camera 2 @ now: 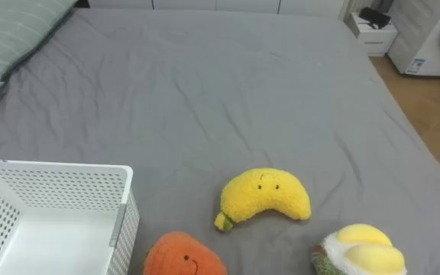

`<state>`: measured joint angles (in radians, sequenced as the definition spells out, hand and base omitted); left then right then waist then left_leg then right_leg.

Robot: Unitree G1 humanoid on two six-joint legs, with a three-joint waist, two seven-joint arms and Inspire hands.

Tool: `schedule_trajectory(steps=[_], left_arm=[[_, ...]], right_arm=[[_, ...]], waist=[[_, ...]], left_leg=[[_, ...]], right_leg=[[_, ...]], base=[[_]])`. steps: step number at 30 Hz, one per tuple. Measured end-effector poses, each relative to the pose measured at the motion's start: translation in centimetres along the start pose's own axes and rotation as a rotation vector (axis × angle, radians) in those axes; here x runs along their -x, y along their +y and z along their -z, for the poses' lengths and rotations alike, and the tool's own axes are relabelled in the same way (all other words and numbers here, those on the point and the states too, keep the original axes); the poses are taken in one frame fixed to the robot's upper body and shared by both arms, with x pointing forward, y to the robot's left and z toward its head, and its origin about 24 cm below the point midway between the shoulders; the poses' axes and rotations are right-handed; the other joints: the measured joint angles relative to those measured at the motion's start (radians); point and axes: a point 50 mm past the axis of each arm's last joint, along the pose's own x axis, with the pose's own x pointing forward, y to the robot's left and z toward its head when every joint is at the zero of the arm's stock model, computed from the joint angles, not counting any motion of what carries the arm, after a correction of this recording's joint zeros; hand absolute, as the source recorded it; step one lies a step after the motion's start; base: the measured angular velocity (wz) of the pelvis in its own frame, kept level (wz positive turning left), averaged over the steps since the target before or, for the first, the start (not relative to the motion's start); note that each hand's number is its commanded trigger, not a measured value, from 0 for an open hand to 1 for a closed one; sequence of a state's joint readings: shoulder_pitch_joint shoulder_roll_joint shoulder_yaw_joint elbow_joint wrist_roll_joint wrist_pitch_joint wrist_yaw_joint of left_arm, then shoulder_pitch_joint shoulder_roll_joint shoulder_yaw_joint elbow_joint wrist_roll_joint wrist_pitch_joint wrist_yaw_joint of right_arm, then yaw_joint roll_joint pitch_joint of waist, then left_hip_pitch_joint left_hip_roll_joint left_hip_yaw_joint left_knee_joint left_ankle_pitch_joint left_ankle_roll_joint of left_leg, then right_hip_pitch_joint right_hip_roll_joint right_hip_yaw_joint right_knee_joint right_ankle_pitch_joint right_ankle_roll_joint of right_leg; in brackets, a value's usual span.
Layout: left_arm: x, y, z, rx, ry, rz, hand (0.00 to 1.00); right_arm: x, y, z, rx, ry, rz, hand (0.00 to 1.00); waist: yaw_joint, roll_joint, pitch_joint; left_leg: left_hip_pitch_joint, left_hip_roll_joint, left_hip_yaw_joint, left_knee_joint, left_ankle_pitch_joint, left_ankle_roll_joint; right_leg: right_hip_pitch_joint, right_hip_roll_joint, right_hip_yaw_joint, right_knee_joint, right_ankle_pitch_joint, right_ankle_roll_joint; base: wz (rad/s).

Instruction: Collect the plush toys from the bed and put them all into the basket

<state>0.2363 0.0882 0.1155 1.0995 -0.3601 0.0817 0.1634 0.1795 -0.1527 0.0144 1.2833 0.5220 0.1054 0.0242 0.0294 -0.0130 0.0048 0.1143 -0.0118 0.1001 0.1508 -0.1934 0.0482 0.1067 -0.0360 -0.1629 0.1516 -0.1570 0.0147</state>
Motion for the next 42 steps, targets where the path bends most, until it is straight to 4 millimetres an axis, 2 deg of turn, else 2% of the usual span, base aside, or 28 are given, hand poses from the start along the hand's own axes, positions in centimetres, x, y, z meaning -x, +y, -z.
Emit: schedule_trajectory(steps=[20, 25, 27, 32, 33, 37, 40, 42], left_arm=[[0.0, 0.0, 0.0, 0.002, 0.002, 0.009, 0.00], [0.0, 0.1, 0.0, 0.010, 0.011, 0.022, 0.00], [0.0, 0.4, 0.2, 0.035, 0.029, 0.023, 0.00], [0.0, 1.8, 0.9, 0.105, 0.052, -0.020, 0.00], [0.0, 2.0, 0.8, 0.106, 0.052, -0.025, 0.00], [-0.1, 2.4, 0.7, 0.118, 0.057, -0.029, 0.00], [-0.1, 2.6, 0.3, 0.119, 0.044, -0.024, 0.00], [-0.1, 3.1, 0.2, 0.125, 0.041, -0.031, 0.00]], right_arm=[[0.0, 0.1, 0.1, -0.014, 0.007, -0.013, 0.00], [0.0, -0.1, 0.8, -0.138, 0.035, -0.009, 0.00], [0.1, -0.6, 0.9, -0.242, 0.033, 0.010, 0.00], [0.1, -1.5, 0.6, -0.376, 0.015, 0.072, 0.00], [0.2, -1.6, 0.3, -0.406, 0.007, 0.086, 0.00], [0.4, -2.6, -1.0, -0.468, -0.031, 0.150, 0.00], [0.8, -3.7, -3.0, -0.491, -0.103, 0.211, 0.00], [1.4, -4.5, -5.8, -0.507, -0.199, 0.250, 0.00]], waist=[[-0.001, -0.005, -0.0009], [-0.004, -0.003, -0.0019], [-0.023, -0.002, -0.0018], [-0.060, -0.006, -0.0033], [-0.066, -0.012, -0.0058], [-0.081, -0.023, -0.0045], [-0.092, -0.034, -0.0038], [-0.096, -0.041, -0.0032]], left_leg=[[0.001, 0.000, 0.003, 0.000, 0.000, 0.000], [0.003, 0.000, 0.002, 0.000, 0.000, 0.000], [0.003, 0.000, 0.002, 0.001, 0.000, 0.000], [0.021, 0.000, 0.004, -0.004, 0.000, 0.000], [0.024, 0.000, 0.006, -0.006, 0.000, 0.000], [0.026, 0.001, 0.011, -0.006, 0.000, 0.000], [0.020, 0.001, 0.015, -0.005, -0.001, 0.000], [0.016, 0.000, 0.026, -0.006, 0.000, 0.001]], right_leg=[[-0.001, 0.000, 0.002, 0.000, 0.000, 0.000], [0.004, 0.001, 0.009, -0.001, 0.000, 0.000], [0.002, 0.000, 0.009, -0.001, 0.000, 0.000], [0.017, 0.000, 0.010, -0.001, -0.001, 0.000], [0.017, 0.000, 0.013, 0.001, -0.003, 0.001], [0.013, 0.001, 0.018, 0.004, -0.003, 0.001], [0.003, 0.000, 0.025, 0.010, -0.003, 0.000], [-0.011, 0.000, 0.034, 0.022, -0.004, 0.001]], base=[[0.00], [0.00], [0.00], [0.00], [-0.03], [-0.08], [-0.09], [-0.15]])
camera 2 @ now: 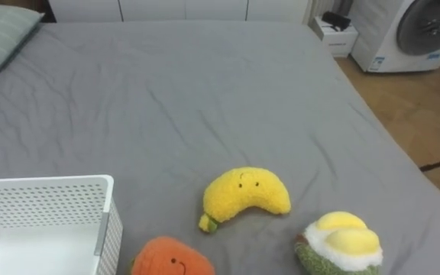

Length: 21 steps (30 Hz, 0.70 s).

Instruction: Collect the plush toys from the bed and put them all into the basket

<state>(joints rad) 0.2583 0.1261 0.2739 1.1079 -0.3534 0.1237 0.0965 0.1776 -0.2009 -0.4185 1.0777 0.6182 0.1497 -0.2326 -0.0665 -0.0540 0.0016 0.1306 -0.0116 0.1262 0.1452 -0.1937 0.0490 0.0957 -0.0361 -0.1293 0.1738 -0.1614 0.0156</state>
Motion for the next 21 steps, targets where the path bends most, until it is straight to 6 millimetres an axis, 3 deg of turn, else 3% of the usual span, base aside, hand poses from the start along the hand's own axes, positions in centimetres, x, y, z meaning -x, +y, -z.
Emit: schedule_trajectory(steps=[1, 4, 5, 6, 9, 17, 21], left_arm=[[0.0, 0.2, -0.1, 0.004, -0.002, -0.006, 0.00], [0.0, 0.2, -0.4, -0.005, -0.010, -0.008, 0.00], [0.0, 0.2, -0.4, -0.019, -0.011, -0.007, 0.00], [0.0, 0.2, -0.5, -0.023, -0.014, -0.007, 0.00], [0.0, 0.1, -0.6, -0.046, -0.017, -0.004, 0.00], [0.0, 0.0, -1.0, -0.074, -0.040, 0.003, 0.00], [0.0, -0.2, -1.1, -0.078, -0.045, 0.006, 0.00]], right_arm=[[0.2, 0.7, -1.7, 0.012, -0.064, 0.003, 0.00], [1.3, 2.6, -5.6, 0.045, -0.245, -0.017, 0.00], [1.9, 3.3, -7.2, 0.048, -0.322, -0.023, 0.00], [2.6, 4.0, -8.5, 0.052, -0.385, -0.024, 0.00], [5.0, 6.2, -11.9, 0.051, -0.567, -0.061, 0.00], [10.8, 9.0, -16.1, 0.292, -1.010, -0.044, 0.00], [12.4, 10.3, -16.3, 0.372, -1.110, -0.061, 0.00]], waist=[[-0.008, -0.007, -0.0029], [-0.012, -0.009, -0.0015], [-0.012, -0.007, 0.0011], [-0.012, -0.015, -0.0033], [-0.010, -0.016, -0.0024], [0.010, -0.015, -0.0013], [0.029, -0.016, 0.0002]], left_leg=[[-0.002, 0.000, 0.002, -0.001, 0.000, 0.000], [-0.017, 0.000, 0.009, 0.000, 0.000, 0.001], [-0.018, 0.000, 0.009, 0.001, 0.000, 0.001], [-0.016, 0.000, 0.009, 0.001, 0.001, 0.000], [-0.020, 0.001, 0.013, 0.000, 0.004, -0.001], [-0.034, 0.001, 0.011, -0.009, 0.006, -0.001], [-0.038, 0.001, 0.012, -0.010, 0.006, -0.001]], right_leg=[[-0.006, 0.000, 0.005, 0.003, 0.000, 0.000], [-0.029, 0.002, 0.017, 0.013, 0.000, 0.000], [-0.031, 0.002, 0.017, 0.012, 0.000, 0.000], [-0.031, 0.002, 0.015, 0.014, 0.000, 0.001], [-0.041, 0.002, 0.014, 0.015, 0.001, 0.000], [-0.050, 0.002, 0.010, 0.014, 0.001, -0.001], [-0.059, 0.003, 0.016, 0.014, 0.002, -0.001]], base=[[-0.13], [-0.09], [0.00], [0.03], [-0.01], [0.02], [0.00]])
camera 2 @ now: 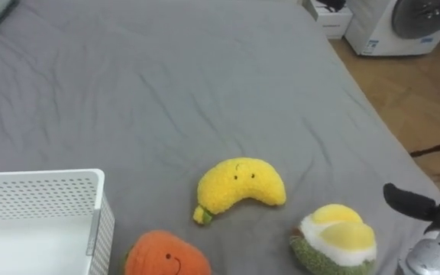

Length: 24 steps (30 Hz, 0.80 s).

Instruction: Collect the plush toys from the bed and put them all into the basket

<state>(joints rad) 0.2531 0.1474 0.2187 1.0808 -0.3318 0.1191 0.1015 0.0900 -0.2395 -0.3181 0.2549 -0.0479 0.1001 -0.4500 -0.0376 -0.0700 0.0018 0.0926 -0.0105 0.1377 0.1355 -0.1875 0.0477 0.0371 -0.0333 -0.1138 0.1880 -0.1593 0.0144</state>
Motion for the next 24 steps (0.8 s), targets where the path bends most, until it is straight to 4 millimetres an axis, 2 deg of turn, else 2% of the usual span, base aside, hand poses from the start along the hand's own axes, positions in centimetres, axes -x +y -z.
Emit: schedule_trajectory(steps=[6, 11, 15, 20, 22, 24], left_arm=[[0.0, -0.3, 0.0, -0.017, -0.008, 0.013, 0.00], [0.0, -0.6, 0.0, -0.038, -0.012, 0.024, 0.00], [0.0, -0.6, 0.0, -0.036, -0.017, 0.025, 0.00], [0.0, -0.5, -0.1, -0.031, -0.019, 0.030, 0.00], [0.0, -0.4, -0.1, -0.034, -0.017, 0.029, 0.00], [0.0, -0.5, -0.3, -0.041, -0.013, 0.031, 0.00]], right_arm=[[0.3, 1.3, -1.7, 0.092, -0.106, -0.076, 0.00], [0.6, 2.6, -2.0, 0.151, -0.138, -0.177, 0.00], [1.4, 4.4, -0.5, 0.225, -0.086, -0.355, 0.00], [1.8, 5.1, 1.6, 0.283, 0.024, -0.506, 0.00], [2.0, 5.4, 2.2, 0.341, 0.043, -0.553, 0.00], [2.4, 5.7, 3.8, 0.424, 0.102, -0.624, 0.00]], waist=[[0.017, 0.017, -0.0002], [0.018, 0.020, -0.0011], [0.017, 0.015, -0.0016], [0.022, 0.009, -0.0001], [0.024, 0.004, 0.0012], [0.034, -0.009, -0.0001]], left_leg=[[-0.004, 0.000, 0.000, 0.000, 0.000, 0.000], [-0.011, 0.000, 0.001, 0.000, 0.001, 0.000], [-0.008, 0.001, -0.001, 0.000, 0.001, 0.000], [-0.003, 0.000, -0.002, 0.000, 0.001, 0.000], [-0.004, 0.000, -0.003, 0.000, 0.002, 0.000], [-0.004, 0.000, -0.002, 0.000, 0.002, 0.000]], right_leg=[[-0.003, 0.000, -0.005, -0.003, 0.001, 0.000], [-0.001, -0.001, -0.011, -0.002, 0.002, -0.001], [0.000, -0.001, -0.011, 0.000, 0.002, -0.001], [0.005, -0.002, -0.010, 0.000, 0.002, -0.001], [0.005, -0.001, -0.010, -0.001, 0.002, -0.001], [0.004, -0.001, -0.009, -0.001, 0.002, -0.001]], base=[[0.01], [0.03], [0.00], [0.00], [0.00], [0.00]])
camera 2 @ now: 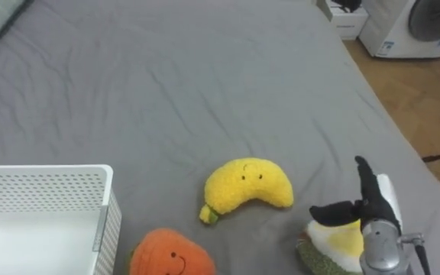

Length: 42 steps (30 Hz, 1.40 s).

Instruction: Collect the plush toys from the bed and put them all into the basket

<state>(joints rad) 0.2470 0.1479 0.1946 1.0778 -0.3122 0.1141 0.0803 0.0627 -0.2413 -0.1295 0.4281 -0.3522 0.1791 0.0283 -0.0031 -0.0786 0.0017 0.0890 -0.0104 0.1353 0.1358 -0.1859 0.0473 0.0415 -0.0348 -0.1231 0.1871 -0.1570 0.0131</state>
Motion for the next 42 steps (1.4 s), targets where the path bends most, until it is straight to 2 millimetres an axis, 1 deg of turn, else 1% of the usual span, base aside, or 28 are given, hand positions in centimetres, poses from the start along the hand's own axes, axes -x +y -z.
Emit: schedule_trajectory(steps=[3, 5, 6, 8, 9, 10, 11, 12, 15, 19, 24, 25, 26, 27, 28, 29, 30, 31, 32, 33, 34, 38, 40, 42], left_arm=[[0.0, -0.2, -0.2, 0.000, 0.006, 0.006, 0.00], [-0.1, -0.3, -0.2, 0.000, 0.007, 0.011, 0.00], [-0.1, -0.4, -0.2, 0.000, 0.009, 0.013, 0.00], [-0.1, -0.3, -0.3, 0.001, 0.012, 0.016, 0.00], [-0.1, -0.3, -0.2, 0.002, 0.020, 0.018, 0.00], [-0.1, -0.3, -0.2, 0.005, 0.022, 0.018, 0.00], [-0.1, -0.3, -0.2, 0.009, 0.026, 0.021, 0.00], [-0.1, -0.3, -0.1, 0.012, 0.029, 0.024, 0.00], [-0.1, -0.2, -0.1, 0.019, 0.032, 0.027, 0.00], [-0.1, -0.3, -0.2, 0.021, 0.032, 0.029, 0.00], [-0.1, -0.2, -0.3, 0.011, 0.028, 0.021, 0.00], [-0.1, -0.2, -0.4, 0.011, 0.026, 0.019, 0.00], [-0.1, -0.1, -0.5, 0.011, 0.024, 0.015, 0.00], [-0.1, -0.1, -0.6, 0.011, 0.021, 0.010, 0.00], [-0.1, -0.1, -0.7, 0.010, 0.020, 0.004, 0.00], [-0.1, -0.1, -0.8, 0.007, 0.019, -0.003, 0.00], [-0.1, -0.1, -0.8, -0.004, 0.017, -0.007, 0.00], [-0.1, -0.1, -0.9, -0.009, 0.016, -0.007, 0.00], [-0.2, -0.2, -1.1, -0.011, 0.011, -0.008, 0.00], [-0.1, -0.2, -1.0, -0.015, 0.013, -0.015, 0.00], [-0.1, -0.2, -1.0, -0.020, 0.013, -0.018, 0.00], [-0.2, -0.5, -1.2, -0.043, 0.007, -0.013, 0.00], [-0.2, -0.6, -1.2, -0.052, 0.007, -0.013, 0.00], [-0.1, -0.8, -1.2, -0.073, 0.007, -0.008, 0.00]], right_arm=[[0.0, 1.0, 1.3, 0.067, 0.066, -0.084, 0.00], [0.0, 1.3, 2.0, 0.116, 0.102, -0.115, 0.00], [0.0, 1.5, 2.4, 0.146, 0.120, -0.128, 0.00], [-0.1, 1.6, 2.9, 0.168, 0.146, -0.143, 0.00], [-0.1, 1.8, 3.3, 0.173, 0.167, -0.160, 0.00], [-0.2, 1.9, 3.4, 0.175, 0.175, -0.169, 0.00], [-0.2, 2.0, 3.5, 0.181, 0.182, -0.179, 0.00], [-0.3, 2.0, 3.5, 0.188, 0.188, -0.183, 0.00], [-0.6, 2.1, 3.7, 0.204, 0.209, -0.193, 0.00], [-0.9, 2.2, 3.5, 0.217, 0.218, -0.206, 0.00], [-0.8, 2.3, 3.8, 0.345, 0.230, -0.206, 0.00], [-0.8, 2.4, 3.9, 0.361, 0.231, -0.207, 0.05], [-0.8, 2.5, 4.0, 0.397, 0.234, -0.205, 0.18], [-0.7, 2.6, 4.3, 0.445, 0.241, -0.200, 0.24], [-0.7, 2.7, 4.6, 0.471, 0.247, -0.193, 0.44], [-0.5, 2.8, 5.1, 0.520, 0.259, -0.178, 0.51], [-0.3, 2.8, 5.5, 0.579, 0.263, -0.155, 0.55], [-0.3, 2.8, 5.5, 0.604, 0.261, -0.143, 0.62], [-0.3, 2.8, 5.5, 0.646, 0.249, -0.118, 0.80], [-0.3, 2.8, 5.4, 0.681, 0.237, -0.098, 0.91], [-0.3, 2.8, 5.4, 0.698, 0.232, -0.091, 1.00], [0.0, 3.1, 6.3, 0.774, 0.231, -0.062, 1.00], [0.2, 3.3, 6.7, 0.795, 0.232, -0.056, 1.00], [0.3, 3.6, 7.0, 0.815, 0.236, -0.052, 1.00]], waist=[[0.020, -0.012, 0.0025], [0.030, -0.012, 0.0031], [0.034, -0.009, 0.0048], [0.036, -0.009, 0.0045], [0.036, -0.009, -0.0001], [0.036, -0.009, -0.0017], [0.036, -0.008, -0.0057], [0.036, -0.007, -0.0076], [0.038, -0.005, -0.0079], [0.039, -0.003, -0.0077], [0.047, -0.005, -0.0075], [0.047, -0.005, -0.0073], [0.049, -0.005, -0.0073], [0.050, -0.005, -0.0070], [0.052, -0.005, -0.0071], [0.060, -0.005, -0.0071], [0.068, -0.004, -0.0068], [0.068, -0.003, -0.0068], [0.068, -0.001, -0.0066], [0.069, 0.000, -0.0062], [0.069, 0.001, -0.0061], [0.090, 0.008, -0.0055], [0.091, 0.012, -0.0058], [0.092, 0.019, -0.0044]], left_leg=[[0.001, 0.000, -0.001, 0.000, 0.000, 0.000], [0.001, 0.000, -0.003, 0.000, 0.000, 0.000], [0.000, 0.000, -0.005, 0.000, 0.000, 0.000], [-0.002, -0.001, -0.010, 0.000, 0.000, 0.000], [-0.005, -0.001, -0.014, 0.001, 0.000, 0.000], [-0.005, -0.001, -0.016, 0.001, 0.000, 0.000], [-0.006, -0.002, -0.019, 0.001, 0.000, 0.000], [-0.006, -0.002, -0.021, 0.001, 0.000, 0.000], [0.001, -0.003, -0.030, 0.001, 0.000, 0.001], [0.006, -0.003, -0.031, 0.001, 0.000, 0.000], [0.008, -0.004, -0.029, 0.002, 0.000, 0.000], [0.008, -0.004, -0.029, 0.002, 0.000, 0.000], [0.008, -0.004, -0.030, 0.002, 0.000, 0.000], [0.009, -0.004, -0.033, 0.002, 0.000, 0.001], [0.010, -0.004, -0.035, 0.002, 0.000, 0.001], [0.011, -0.005, -0.040, 0.003, 0.000, 0.001], [0.010, -0.005, -0.042, 0.004, 0.000, 0.001], [0.010, -0.005, -0.043, 0.006, 0.000, 0.000], [0.009, -0.005, -0.046, 0.008, 0.000, 0.000], [0.010, -0.005, -0.047, 0.009, 0.000, 0.000], [0.010, -0.005, -0.047, 0.010, 0.000, 0.000], [0.011, -0.005, -0.048, 0.012, 0.000, 0.000], [0.011, -0.005, -0.052, 0.012, 0.000, 0.000], [0.010, -0.006, -0.055, 0.011, 0.000, 0.000]], right_leg=[[-0.003, -0.002, -0.006, -0.001, 0.000, 0.000], [-0.003, -0.004, -0.015, -0.002, 0.000, 0.000], [-0.001, -0.005, -0.019, -0.003, 0.000, 0.000], [0.010, -0.008, -0.024, -0.007, 0.000, 0.000], [0.011, -0.008, -0.029, -0.014, 0.001, 0.000], [0.012, -0.009, -0.031, -0.016, 0.002, 0.000], [0.014, -0.008, -0.033, -0.016, 0.002, 0.000], [0.017, -0.008, -0.036, -0.017, 0.002, 0.000], [0.027, -0.008, -0.044, -0.019, 0.002, 0.000], [0.032, -0.008, -0.044, -0.018, 0.002, 0.000], [0.030, -0.008, -0.044, -0.019, 0.001, 0.000], [0.030, -0.008, -0.044, -0.019, 0.001, 0.000], [0.031, -0.008, -0.045, -0.019, 0.001, 0.000], [0.039, -0.008, -0.047, -0.020, 0.001, 0.000], [0.042, -0.008, -0.049, -0.021, 0.001, 0.000], [0.045, -0.008, -0.053, -0.021, 0.001, 0.000], [0.046, -0.008, -0.055, -0.022, 0.001, 0.000], [0.047, -0.009, -0.056, -0.022, 0.001, 0.000], [0.048, -0.009, -0.057, -0.023, 0.001, 0.000], [0.050, -0.009, -0.058, -0.023, 0.001, 0.000], [0.050, -0.009, -0.059, -0.023, 0.001, 0.001], [0.055, -0.008, -0.055, -0.028, 0.001, 0.001], [0.059, -0.007, -0.055, -0.034, 0.002, 0.001], [0.061, -0.006, -0.055, -0.036, 0.002, 0.001]], base=[[0.00], [0.05], [0.06], [0.10], [0.11], [0.10], [0.07], [0.07], [0.09], [0.00], [0.00], [0.00], [0.04], [0.06], [0.09], [0.09], [0.09], [0.07], [0.05], [0.04], [0.00], [0.01], [0.07], [0.04]])
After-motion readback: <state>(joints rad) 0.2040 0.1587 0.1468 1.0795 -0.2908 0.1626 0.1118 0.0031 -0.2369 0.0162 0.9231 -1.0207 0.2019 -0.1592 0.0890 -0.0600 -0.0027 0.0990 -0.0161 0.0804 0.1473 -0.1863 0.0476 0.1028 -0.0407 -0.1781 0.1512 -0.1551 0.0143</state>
